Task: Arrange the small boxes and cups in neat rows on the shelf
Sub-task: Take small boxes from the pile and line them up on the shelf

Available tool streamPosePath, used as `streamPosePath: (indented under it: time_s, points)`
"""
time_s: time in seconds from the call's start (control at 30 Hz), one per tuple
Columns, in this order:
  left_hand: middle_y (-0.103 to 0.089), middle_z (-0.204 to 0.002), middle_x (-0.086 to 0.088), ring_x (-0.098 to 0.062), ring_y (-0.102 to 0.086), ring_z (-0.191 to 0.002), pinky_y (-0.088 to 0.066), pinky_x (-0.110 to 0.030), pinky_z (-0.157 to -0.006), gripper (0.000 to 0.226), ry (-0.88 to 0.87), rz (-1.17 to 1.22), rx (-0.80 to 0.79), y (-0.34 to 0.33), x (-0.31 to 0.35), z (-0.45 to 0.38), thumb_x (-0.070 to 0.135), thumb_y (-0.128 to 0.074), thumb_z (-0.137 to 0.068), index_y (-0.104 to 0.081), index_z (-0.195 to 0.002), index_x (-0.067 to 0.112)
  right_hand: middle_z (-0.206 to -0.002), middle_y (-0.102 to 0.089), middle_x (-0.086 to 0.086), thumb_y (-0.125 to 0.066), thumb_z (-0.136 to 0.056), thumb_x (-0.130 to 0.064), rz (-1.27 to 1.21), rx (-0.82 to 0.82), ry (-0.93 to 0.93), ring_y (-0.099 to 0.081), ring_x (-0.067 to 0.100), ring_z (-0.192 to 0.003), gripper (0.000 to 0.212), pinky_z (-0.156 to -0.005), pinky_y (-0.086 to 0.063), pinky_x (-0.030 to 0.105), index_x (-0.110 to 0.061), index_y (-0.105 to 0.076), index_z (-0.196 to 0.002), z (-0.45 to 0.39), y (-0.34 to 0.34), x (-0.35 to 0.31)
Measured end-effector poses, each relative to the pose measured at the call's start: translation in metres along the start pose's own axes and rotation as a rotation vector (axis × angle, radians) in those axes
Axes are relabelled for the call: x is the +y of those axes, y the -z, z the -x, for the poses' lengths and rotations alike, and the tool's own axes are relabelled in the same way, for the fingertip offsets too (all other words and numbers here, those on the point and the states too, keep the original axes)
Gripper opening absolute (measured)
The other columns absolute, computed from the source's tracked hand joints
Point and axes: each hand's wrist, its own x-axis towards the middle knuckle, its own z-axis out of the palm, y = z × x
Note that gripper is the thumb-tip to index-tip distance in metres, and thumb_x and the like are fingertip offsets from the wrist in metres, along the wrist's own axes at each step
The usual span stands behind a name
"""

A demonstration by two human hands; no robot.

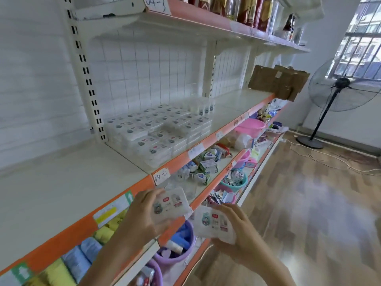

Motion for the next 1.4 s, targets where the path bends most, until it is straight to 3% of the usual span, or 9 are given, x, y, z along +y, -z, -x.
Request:
streamPosePath:
  time_s: [0.1, 0.33, 0.57, 0.73, 0.83, 0.97, 1.07, 1.2, 1.4]
  points:
    - [-0.029, -0.111, 0.033, 0.005, -0.034, -0.104, -0.032, -0.017, -0.089, 0.072, 0.017, 0.003, 0.1, 0.016, -0.007, -0.049, 0.066, -0.053, -0.053, -0.031, -0.119, 0.044, -0.12, -0.013, -0.044, -0.068, -0.079, -0.038, 0.015, -0.015, 0.082, -0.03, -0.022, -0.107, 0.064, -0.083, -0.028, -0.006, -0.05, -0.024, -0.123, -0.061, 0.021, 0.007]
    - [-0.042, -0.116, 0.011, -0.006, -0.035, -0.112, -0.029, -0.022, -0.091, 0.088, 0.003, -0.222, 0.263, 0.062, -0.03, -0.15, 0.071, -0.047, -0.059, -0.041, -0.131, 0.02, -0.124, -0.029, -0.014, -0.071, -0.077, -0.032, 0.089, -0.04, 0.303, -0.033, -0.001, -0.109, 0.068, -0.087, -0.023, -0.005, -0.023, -0.038, -0.137, -0.216, 0.054, 0.007]
    - [-0.044, -0.133, 0.003, -0.014, -0.033, -0.124, -0.027, -0.025, -0.099, 0.071, 0.159, -0.35, 0.226, 0.077, -0.058, -0.196, 0.044, -0.07, -0.074, -0.04, -0.134, 0.02, -0.134, -0.036, 0.001, -0.07, -0.079, -0.033, 0.11, -0.146, 0.395, -0.039, 0.018, -0.12, 0.068, -0.098, -0.035, 0.027, -0.022, -0.038, -0.138, -0.341, 0.051, 0.015]
    - [-0.039, -0.125, 0.011, -0.006, -0.031, -0.121, -0.023, -0.016, -0.1, 0.095, 0.217, -0.421, 0.228, 0.071, -0.062, -0.197, 0.074, -0.041, -0.057, -0.04, -0.136, 0.023, -0.142, -0.034, -0.003, -0.067, -0.081, -0.039, 0.192, -0.315, 0.517, -0.025, 0.016, -0.131, 0.068, -0.107, -0.024, 0.031, -0.026, -0.035, -0.14, -0.393, 0.038, 0.028]
    - [-0.031, -0.12, 0.014, 0.002, -0.026, -0.116, -0.023, -0.01, -0.099, 0.093, 0.261, -0.382, 0.216, 0.066, -0.06, -0.191, 0.076, -0.051, -0.061, -0.037, -0.138, 0.025, -0.142, -0.036, -0.004, -0.064, -0.082, -0.043, 0.219, -0.388, 0.628, -0.024, 0.015, -0.132, 0.068, -0.107, -0.021, 0.028, -0.026, -0.033, -0.14, -0.412, 0.034, 0.03]
    - [-0.031, -0.113, 0.014, 0.002, -0.03, -0.11, -0.02, 0.002, -0.091, 0.108, 0.352, -0.368, 0.27, 0.059, -0.056, -0.191, 0.092, -0.035, -0.051, -0.037, -0.137, 0.027, -0.138, -0.038, -0.005, -0.062, -0.082, -0.048, 0.245, -0.447, 0.755, -0.026, 0.015, -0.129, 0.069, -0.107, -0.023, 0.03, -0.026, -0.034, -0.14, -0.429, 0.03, 0.034]
    - [-0.028, -0.109, 0.025, 0.003, -0.032, -0.105, -0.022, 0.001, -0.091, 0.096, 0.414, -0.344, 0.325, 0.047, -0.051, -0.194, 0.078, -0.049, -0.056, -0.038, -0.136, 0.026, -0.135, -0.038, -0.005, -0.063, -0.081, -0.048, 0.26, -0.475, 0.807, -0.028, 0.015, -0.125, 0.068, -0.106, -0.024, 0.031, -0.025, -0.035, -0.139, -0.437, 0.026, 0.038]
    - [-0.025, -0.109, 0.027, -0.001, -0.032, -0.109, -0.026, -0.016, -0.103, 0.084, 0.496, -0.347, 0.372, 0.035, -0.046, -0.194, 0.057, -0.065, -0.064, -0.041, -0.136, 0.022, -0.135, -0.037, -0.004, -0.061, -0.082, -0.048, 0.252, -0.523, 0.837, -0.029, 0.017, -0.125, 0.067, -0.106, -0.025, 0.034, -0.023, -0.035, -0.138, -0.443, 0.021, 0.04]
    - [-0.031, -0.107, 0.009, 0.004, -0.03, -0.1, -0.021, 0.0, -0.092, 0.077, 0.55, -0.385, 0.469, 0.03, -0.045, -0.2, 0.025, -0.076, -0.072, -0.039, -0.137, 0.012, -0.137, -0.033, -0.002, -0.059, -0.083, -0.047, 0.249, -0.546, 0.88, -0.029, 0.018, -0.125, 0.068, -0.105, -0.023, 0.032, -0.022, -0.033, -0.14, -0.449, 0.02, 0.042]
